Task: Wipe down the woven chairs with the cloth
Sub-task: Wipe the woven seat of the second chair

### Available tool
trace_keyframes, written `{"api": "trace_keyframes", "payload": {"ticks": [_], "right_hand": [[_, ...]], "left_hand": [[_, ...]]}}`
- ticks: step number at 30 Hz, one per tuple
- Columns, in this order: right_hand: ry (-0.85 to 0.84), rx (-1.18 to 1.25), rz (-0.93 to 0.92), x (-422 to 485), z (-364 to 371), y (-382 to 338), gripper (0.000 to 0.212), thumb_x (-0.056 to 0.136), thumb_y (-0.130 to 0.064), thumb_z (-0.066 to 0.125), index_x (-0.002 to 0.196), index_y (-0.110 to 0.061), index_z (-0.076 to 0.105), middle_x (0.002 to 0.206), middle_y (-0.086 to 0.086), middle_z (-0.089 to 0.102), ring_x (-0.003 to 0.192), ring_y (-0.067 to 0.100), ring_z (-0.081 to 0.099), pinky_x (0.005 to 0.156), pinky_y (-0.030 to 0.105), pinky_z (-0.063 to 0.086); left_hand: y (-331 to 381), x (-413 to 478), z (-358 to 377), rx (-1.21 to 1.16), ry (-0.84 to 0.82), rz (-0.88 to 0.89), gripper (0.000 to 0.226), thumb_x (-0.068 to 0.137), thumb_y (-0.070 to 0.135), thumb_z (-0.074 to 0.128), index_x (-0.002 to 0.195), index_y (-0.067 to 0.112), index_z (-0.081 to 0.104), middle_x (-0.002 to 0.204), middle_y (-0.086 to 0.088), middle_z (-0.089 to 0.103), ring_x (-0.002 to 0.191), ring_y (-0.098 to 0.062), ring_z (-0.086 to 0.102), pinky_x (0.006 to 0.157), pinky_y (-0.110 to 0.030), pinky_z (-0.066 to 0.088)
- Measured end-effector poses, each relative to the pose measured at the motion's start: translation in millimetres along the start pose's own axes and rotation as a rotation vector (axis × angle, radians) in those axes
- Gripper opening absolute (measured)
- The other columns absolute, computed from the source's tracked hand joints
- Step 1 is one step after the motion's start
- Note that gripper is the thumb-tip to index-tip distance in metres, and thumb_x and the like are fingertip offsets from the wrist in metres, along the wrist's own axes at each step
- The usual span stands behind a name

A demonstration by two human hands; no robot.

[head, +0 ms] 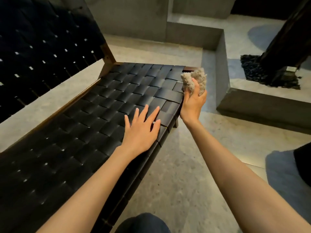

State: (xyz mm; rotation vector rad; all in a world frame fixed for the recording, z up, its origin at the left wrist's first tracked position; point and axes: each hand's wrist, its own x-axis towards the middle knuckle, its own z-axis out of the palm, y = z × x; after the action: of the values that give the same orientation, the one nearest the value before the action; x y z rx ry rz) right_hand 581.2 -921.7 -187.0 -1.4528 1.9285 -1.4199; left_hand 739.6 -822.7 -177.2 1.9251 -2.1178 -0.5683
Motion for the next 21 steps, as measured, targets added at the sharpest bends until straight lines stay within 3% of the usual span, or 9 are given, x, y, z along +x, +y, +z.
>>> {"api": "trace_keyframes", "payload": {"ticks": [4,7,9,11,12,14,17,21], "right_hand": [[0.033,-0.152,-0.176,47.7,3.9,-0.3,0.044,0.097,-0.014,0.049,0.139,-0.028,0.047,0.147,0.016,0.028,0.136,0.032,0.026,0.115,0.039,0.020],[-0.055,-0.448,-0.376,84.0,6.6,-0.7,0.037,0.092,-0.021,0.055,0.126,-0.034,0.059,0.150,0.010,0.029,0.140,0.035,0.020,0.116,0.053,0.002],[-0.095,-0.479,-0.399,103.6,8.7,0.3,0.031,0.087,-0.029,0.058,0.117,-0.035,0.065,0.147,0.007,0.036,0.135,0.034,0.028,0.115,0.048,0.012],[-0.051,-0.365,-0.342,112.0,12.8,2.2,0.028,0.085,-0.030,0.059,0.111,-0.031,0.068,0.137,0.007,0.045,0.120,0.030,0.042,0.099,0.029,0.033],[0.004,-0.280,-0.269,112.6,15.6,3.5,0.027,0.085,-0.030,0.059,0.110,-0.028,0.069,0.131,0.007,0.048,0.113,0.028,0.046,0.087,0.019,0.033],[0.115,-0.076,-0.064,110.6,20.5,5.2,0.026,0.088,-0.032,0.059,0.112,-0.024,0.066,0.123,0.008,0.049,0.106,0.023,0.052,0.078,0.013,0.030],[0.148,0.163,0.206,101.4,23.3,6.0,0.038,0.094,-0.042,0.053,0.126,-0.022,0.055,0.126,0.008,0.048,0.104,0.015,0.050,0.083,0.016,0.031],[0.132,0.139,0.245,84.3,17.3,4.1,0.051,0.096,-0.043,0.049,0.141,-0.021,0.042,0.137,0.009,0.047,0.125,0.022,0.044,0.100,0.027,0.033]], "left_hand": [[-4.3,29.1,2.5,-0.017,0.001,0.075,0.049,0.098,0.052,0.014,0.146,0.047,0.006,0.159,0.010,-0.003,0.145,-0.015,-0.012,0.114,-0.048,-0.014],[-8.9,42.3,3.9,-0.035,0.023,0.116,0.051,0.096,0.053,0.012,0.146,0.048,0.008,0.159,0.012,-0.002,0.145,-0.014,-0.012,0.117,-0.045,-0.008],[-10.8,46.5,6.8,-0.043,0.035,0.132,0.052,0.095,0.054,0.011,0.146,0.049,0.007,0.158,0.014,-0.003,0.145,-0.013,-0.012,0.119,-0.044,-0.005],[-12.4,47.9,9.7,-0.047,0.055,0.139,0.050,0.096,0.053,0.012,0.145,0.050,0.006,0.158,0.015,-0.003,0.145,-0.012,-0.012,0.119,-0.043,-0.004],[-12.9,47.8,10.8,-0.050,0.064,0.141,0.049,0.096,0.053,0.012,0.144,0.051,0.005,0.158,0.015,-0.003,0.145,-0.011,-0.012,0.119,-0.043,-0.005],[-13.0,47.2,11.6,-0.052,0.074,0.141,0.049,0.095,0.054,0.011,0.144,0.052,0.005,0.158,0.016,-0.002,0.145,-0.010,-0.012,0.118,-0.041,-0.005],[-11.5,46.1,10.8,-0.055,0.075,0.135,0.052,0.093,0.054,0.011,0.144,0.050,0.006,0.158,0.015,-0.002,0.145,-0.011,-0.011,0.119,-0.041,-0.005],[-9.8,45.0,11.0,-0.056,0.072,0.129,0.053,0.093,0.053,0.010,0.146,0.048,0.008,0.158,0.014,-0.001,0.145,-0.012,-0.011,0.119,-0.041,-0.005]]}}
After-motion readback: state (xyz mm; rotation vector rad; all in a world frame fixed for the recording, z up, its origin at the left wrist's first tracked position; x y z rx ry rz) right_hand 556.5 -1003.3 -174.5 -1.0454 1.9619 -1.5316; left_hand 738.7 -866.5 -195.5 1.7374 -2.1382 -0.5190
